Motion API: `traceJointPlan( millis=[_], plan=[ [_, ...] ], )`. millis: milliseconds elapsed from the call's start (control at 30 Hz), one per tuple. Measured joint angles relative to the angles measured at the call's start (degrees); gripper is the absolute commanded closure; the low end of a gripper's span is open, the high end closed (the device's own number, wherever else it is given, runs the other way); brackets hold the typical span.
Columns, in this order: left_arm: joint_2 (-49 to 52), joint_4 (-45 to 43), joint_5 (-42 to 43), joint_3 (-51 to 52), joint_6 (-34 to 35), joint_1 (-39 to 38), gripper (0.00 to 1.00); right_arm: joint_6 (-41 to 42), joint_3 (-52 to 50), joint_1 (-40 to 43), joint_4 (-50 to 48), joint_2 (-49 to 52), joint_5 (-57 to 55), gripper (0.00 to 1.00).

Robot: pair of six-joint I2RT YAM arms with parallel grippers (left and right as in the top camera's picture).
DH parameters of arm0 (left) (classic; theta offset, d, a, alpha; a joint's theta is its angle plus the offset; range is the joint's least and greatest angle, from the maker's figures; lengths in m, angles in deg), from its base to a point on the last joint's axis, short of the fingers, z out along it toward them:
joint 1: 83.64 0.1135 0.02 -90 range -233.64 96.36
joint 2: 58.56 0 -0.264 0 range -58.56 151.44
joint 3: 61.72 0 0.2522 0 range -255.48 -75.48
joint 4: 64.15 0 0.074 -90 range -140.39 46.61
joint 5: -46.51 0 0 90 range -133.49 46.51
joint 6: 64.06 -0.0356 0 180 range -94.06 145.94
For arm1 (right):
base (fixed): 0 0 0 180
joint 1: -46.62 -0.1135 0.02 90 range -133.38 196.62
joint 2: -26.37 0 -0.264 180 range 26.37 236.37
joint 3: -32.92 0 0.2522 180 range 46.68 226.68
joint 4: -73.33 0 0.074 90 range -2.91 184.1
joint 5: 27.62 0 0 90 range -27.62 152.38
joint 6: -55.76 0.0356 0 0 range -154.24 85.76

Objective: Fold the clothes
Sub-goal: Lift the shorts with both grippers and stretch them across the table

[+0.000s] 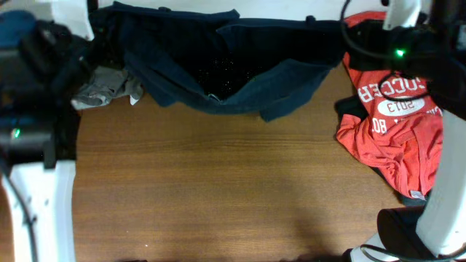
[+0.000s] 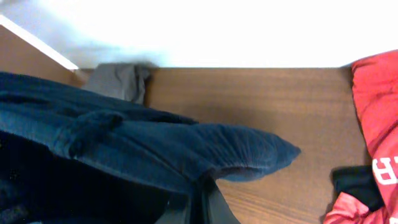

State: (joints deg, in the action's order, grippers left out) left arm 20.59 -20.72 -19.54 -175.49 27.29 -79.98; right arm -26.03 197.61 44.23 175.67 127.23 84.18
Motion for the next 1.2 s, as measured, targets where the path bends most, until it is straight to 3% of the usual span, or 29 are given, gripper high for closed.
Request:
traceJointPlan(
  millis=[400, 900, 1200],
  plan=[
    [-10.5, 10.7, -0.2, 0.0, -0.5, 0.0, 0.99, -2.8, 2.7, 1.2, 8.0, -3.0, 1.3, 0.96],
    [-1.9, 14.4, 0.3, -0.1, -0.9, 0.0, 0.99, -5.5, 2.5, 1.2, 8.4, -1.0, 1.5, 0.96],
    [-14.4, 24.5, -0.4, -0.2, -0.9, 0.0, 0.99, -5.4, 2.2, 1.9, 8.4, -9.8, 1.1, 0.96]
  ],
)
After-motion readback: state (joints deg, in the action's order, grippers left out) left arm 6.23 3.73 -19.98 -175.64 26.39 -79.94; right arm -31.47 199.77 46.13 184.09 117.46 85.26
